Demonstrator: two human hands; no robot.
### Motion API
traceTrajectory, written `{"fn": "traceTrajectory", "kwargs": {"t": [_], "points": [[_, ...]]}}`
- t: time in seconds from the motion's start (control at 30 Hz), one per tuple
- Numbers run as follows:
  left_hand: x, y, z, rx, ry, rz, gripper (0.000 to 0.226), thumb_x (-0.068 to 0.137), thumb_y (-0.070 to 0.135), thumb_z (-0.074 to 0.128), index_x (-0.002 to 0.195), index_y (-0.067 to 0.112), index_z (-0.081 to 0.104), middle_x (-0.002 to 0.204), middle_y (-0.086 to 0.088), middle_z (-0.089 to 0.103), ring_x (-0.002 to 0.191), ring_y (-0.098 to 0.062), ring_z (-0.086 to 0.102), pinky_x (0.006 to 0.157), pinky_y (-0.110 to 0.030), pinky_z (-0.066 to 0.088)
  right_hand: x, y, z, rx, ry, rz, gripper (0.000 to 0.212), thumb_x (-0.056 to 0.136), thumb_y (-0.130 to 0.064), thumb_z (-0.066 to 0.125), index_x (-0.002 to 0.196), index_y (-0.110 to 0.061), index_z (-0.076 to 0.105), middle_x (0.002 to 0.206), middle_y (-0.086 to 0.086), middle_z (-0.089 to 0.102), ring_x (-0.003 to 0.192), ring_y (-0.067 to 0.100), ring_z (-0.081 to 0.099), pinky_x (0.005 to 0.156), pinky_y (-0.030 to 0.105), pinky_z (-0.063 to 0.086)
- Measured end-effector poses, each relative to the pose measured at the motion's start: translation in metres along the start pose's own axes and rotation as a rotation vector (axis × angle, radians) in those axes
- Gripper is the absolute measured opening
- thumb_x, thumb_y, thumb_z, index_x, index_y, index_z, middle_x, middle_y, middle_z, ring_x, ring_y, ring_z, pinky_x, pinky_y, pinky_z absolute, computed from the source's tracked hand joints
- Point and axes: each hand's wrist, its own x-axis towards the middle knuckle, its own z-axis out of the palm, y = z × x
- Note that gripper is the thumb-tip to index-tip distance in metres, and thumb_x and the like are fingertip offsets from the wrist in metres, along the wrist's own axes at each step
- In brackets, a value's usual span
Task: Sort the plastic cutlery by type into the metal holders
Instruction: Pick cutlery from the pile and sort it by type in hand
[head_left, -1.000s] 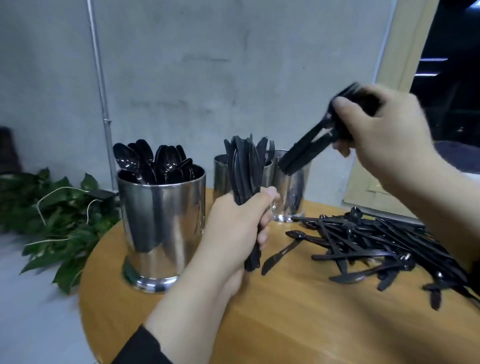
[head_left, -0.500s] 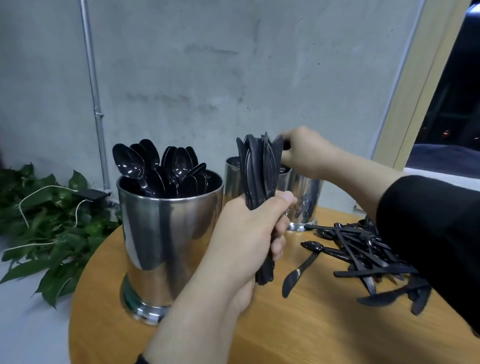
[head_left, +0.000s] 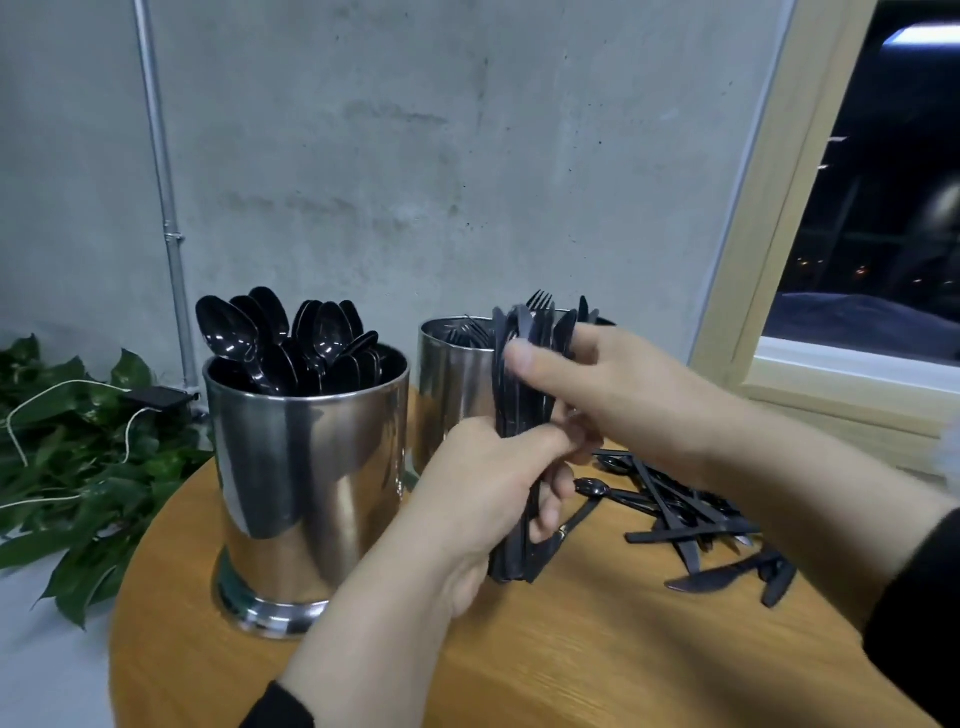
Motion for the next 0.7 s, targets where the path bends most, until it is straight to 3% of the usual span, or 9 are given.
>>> {"fn": "traceTrajectory", "kwargs": {"t": [0.07, 0.13, 0.2, 0.27, 0.3, 0.43, 0.57, 0.63, 0.7], "points": [[-0.002, -0.001, 0.008, 0.114, 0.014, -0.006, 0.024, 0.094, 0.025, 0.064, 0.083, 0.004, 0.069, 0.057, -0.006, 0.054, 0.044, -0.016, 0.047, 0.045, -0.025, 0.037, -0.01, 0.004, 0.008, 0.06, 0.033, 0.03, 0.047, 0.086, -0.056, 0.069, 0.095, -0.01, 0.063, 0.073, 0.018, 0.072, 0.059, 0.049, 0.063, 0.057, 0.053, 0.054], [-0.004, -0.002, 0.015, 0.193, 0.004, -0.026, 0.025, 0.092, 0.025, 0.063, 0.082, 0.002, 0.067, 0.053, -0.004, 0.049, 0.044, -0.017, 0.048, 0.047, -0.025, 0.04, -0.016, 0.01, 0.01, 0.069, 0.106, 0.063, 0.045, 0.086, -0.049, 0.073, 0.091, -0.006, 0.064, 0.079, 0.03, 0.069, 0.065, 0.057, 0.062, 0.063, 0.067, 0.055], [-0.004, -0.003, 0.022, 0.239, -0.027, -0.037, 0.026, 0.089, 0.025, 0.064, 0.08, 0.001, 0.065, 0.053, -0.003, 0.048, 0.046, -0.018, 0.05, 0.051, -0.027, 0.043, -0.022, 0.013, 0.006, 0.033, 0.196, 0.087, 0.044, 0.086, -0.043, 0.074, 0.088, 0.0, 0.064, 0.081, 0.031, 0.067, 0.059, 0.046, 0.064, 0.061, 0.054, 0.059], [-0.003, -0.003, 0.029, 0.246, -0.049, -0.035, 0.021, 0.086, 0.025, 0.067, 0.074, 0.009, 0.06, 0.055, -0.002, 0.053, 0.05, -0.019, 0.056, 0.056, -0.027, 0.047, -0.026, 0.017, -0.002, 0.008, 0.29, 0.087, 0.037, 0.089, -0.036, 0.071, 0.086, 0.0, 0.063, 0.069, 0.023, 0.065, 0.051, 0.022, 0.058, 0.052, 0.03, 0.048], [-0.003, -0.003, 0.033, 0.252, -0.054, -0.029, 0.019, 0.085, 0.026, 0.07, 0.075, 0.013, 0.06, 0.058, -0.001, 0.057, 0.054, -0.019, 0.06, 0.058, -0.028, 0.048, -0.029, 0.019, -0.006, -0.014, 0.33, 0.081, 0.035, 0.09, -0.033, 0.069, 0.083, 0.0, 0.061, 0.061, 0.015, 0.059, 0.05, 0.017, 0.053, 0.049, 0.026, 0.042], [-0.001, -0.009, 0.04, 0.32, -0.061, 0.017, 0.015, 0.084, 0.034, 0.073, 0.095, 0.026, 0.065, 0.068, 0.002, 0.066, 0.061, -0.015, 0.065, 0.064, -0.031, 0.049, -0.032, 0.027, -0.024, -0.067, 0.435, 0.045, 0.031, 0.092, -0.036, 0.064, 0.071, -0.016, 0.053, 0.059, 0.005, 0.048, 0.052, 0.016, 0.044, 0.054, 0.034, 0.038], [0.004, -0.018, 0.046, 0.422, 0.044, 0.117, 0.021, 0.088, 0.028, 0.067, 0.078, 0.015, 0.054, 0.06, 0.003, 0.046, 0.054, -0.016, 0.043, 0.055, -0.03, 0.036, -0.029, 0.035, -0.036, 0.073, 0.374, 0.072, 0.039, 0.092, -0.041, 0.066, 0.076, -0.005, 0.06, 0.065, 0.011, 0.06, 0.055, 0.02, 0.051, 0.058, 0.037, 0.043], [0.01, -0.016, 0.05, 0.474, 0.083, 0.163, 0.027, 0.088, 0.025, 0.067, 0.071, 0.018, 0.048, 0.056, 0.008, 0.04, 0.053, -0.013, 0.036, 0.052, -0.028, 0.029, -0.027, 0.038, -0.041, 0.136, 0.32, 0.067, 0.036, 0.094, -0.038, 0.066, 0.082, -0.004, 0.067, 0.067, 0.014, 0.066, 0.057, 0.025, 0.055, 0.059, 0.038, 0.046], [0.022, -0.01, 0.053, 0.54, 0.066, 0.2, 0.018, 0.089, 0.031, 0.068, 0.079, 0.019, 0.059, 0.057, 0.008, 0.046, 0.053, -0.01, 0.04, 0.051, -0.026, 0.03, -0.02, 0.044, -0.05, 0.15, 0.364, 0.035, 0.031, 0.094, -0.031, 0.066, 0.078, -0.004, 0.067, 0.066, 0.022, 0.066, 0.057, 0.029, 0.055, 0.059, 0.039, 0.045]]}}
